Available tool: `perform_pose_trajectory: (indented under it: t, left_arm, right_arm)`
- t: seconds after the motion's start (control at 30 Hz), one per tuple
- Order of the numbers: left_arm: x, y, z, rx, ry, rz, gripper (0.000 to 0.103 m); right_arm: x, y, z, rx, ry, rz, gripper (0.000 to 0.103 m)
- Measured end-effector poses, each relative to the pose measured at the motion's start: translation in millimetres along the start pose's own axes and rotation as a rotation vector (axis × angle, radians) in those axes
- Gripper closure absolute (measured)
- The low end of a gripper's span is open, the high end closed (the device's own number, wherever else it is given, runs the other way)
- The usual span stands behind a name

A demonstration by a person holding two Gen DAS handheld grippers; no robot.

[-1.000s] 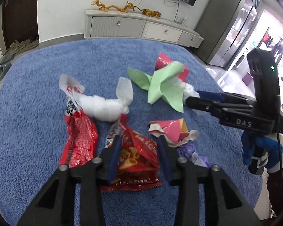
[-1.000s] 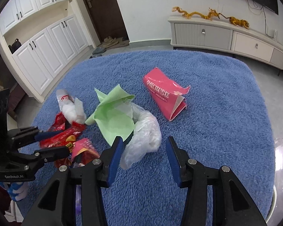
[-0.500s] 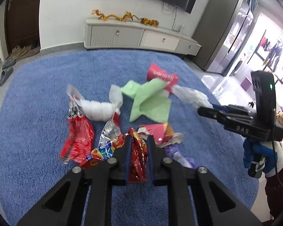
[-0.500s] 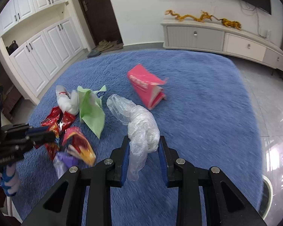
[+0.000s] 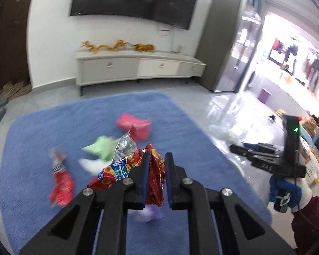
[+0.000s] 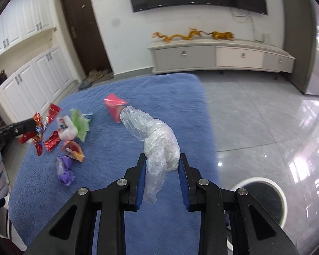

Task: Collect trash
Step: 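Carry both bags to the bin and open both tools to drop them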

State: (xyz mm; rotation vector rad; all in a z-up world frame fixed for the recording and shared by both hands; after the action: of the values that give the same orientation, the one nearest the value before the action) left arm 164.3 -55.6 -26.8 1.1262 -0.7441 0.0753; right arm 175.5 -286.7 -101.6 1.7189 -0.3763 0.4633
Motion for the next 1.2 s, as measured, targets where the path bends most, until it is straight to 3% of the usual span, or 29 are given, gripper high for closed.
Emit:
perform_pose_trajectory:
  t: [0.17, 0.37, 0.63, 0.7, 0.8, 0.83, 0.97, 1.2]
  left_arm:
    - [27.9, -26.2, 79.5, -0.083, -0.118, -0.02, 0.09]
    - [45.8, -85.9, 182.1, -0.178, -0.252, -0.105, 0.09]
    - [51.6, -177.2, 263.8, -0.258, -0.312, -0.252, 0.087]
    - [48.6, -195.6, 278.8, -0.284, -0.308, -0.288, 0.083]
    - [45.2, -217.4, 294.9, -0.322, -0.288, -0.331, 0.057]
    - [44.9, -223.6, 297.6, -0.334, -0.277, -0.341, 0.053]
    - [40.9, -233.8, 305.7, -0.329, -0.281, -0.357, 0.053]
    - [32.9, -217.6, 274.5, -0.267, -0.282, -0.335, 0.053]
  right_arm:
    - [-23.3, 19.2, 55.9, -0.043, -0.098, 0.022, 0.075]
    - [-65.9, 28.8, 130.1, -0.11, -0.241, 0.012, 0.075]
    - [-114.1, 3.0, 209.7, -0.124, -0.415, -0.047, 0.073]
    - [-121.6, -8.0, 222.6, -0.119, -0.445, -0.066, 0.073]
    - [-132.3, -23.3, 238.9, -0.115, -0.486, -0.091, 0.064]
    - [-135.9, -27.6, 244.3, -0.117, -0.5, -0.097, 0.062]
    - [-150.9, -35.2, 256.7, -0.137, -0.542, -0.118, 0.061]
    - [-154.3, -25.5, 254.8, -0.162, -0.545, -0.116, 0.061]
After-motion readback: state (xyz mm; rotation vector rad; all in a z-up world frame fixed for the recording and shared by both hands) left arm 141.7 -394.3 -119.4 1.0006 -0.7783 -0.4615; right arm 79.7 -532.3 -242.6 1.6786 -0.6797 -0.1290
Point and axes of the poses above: each gripper's, at about its wrist camera, not at the fingertips, and y roughly against the way its jaws point, z to its right, x to its top, the point moved 9 cm from there along -y, roughly the way its jaws point, and after that the axes turned 13 degrees about -z, right-handed, at the moved point
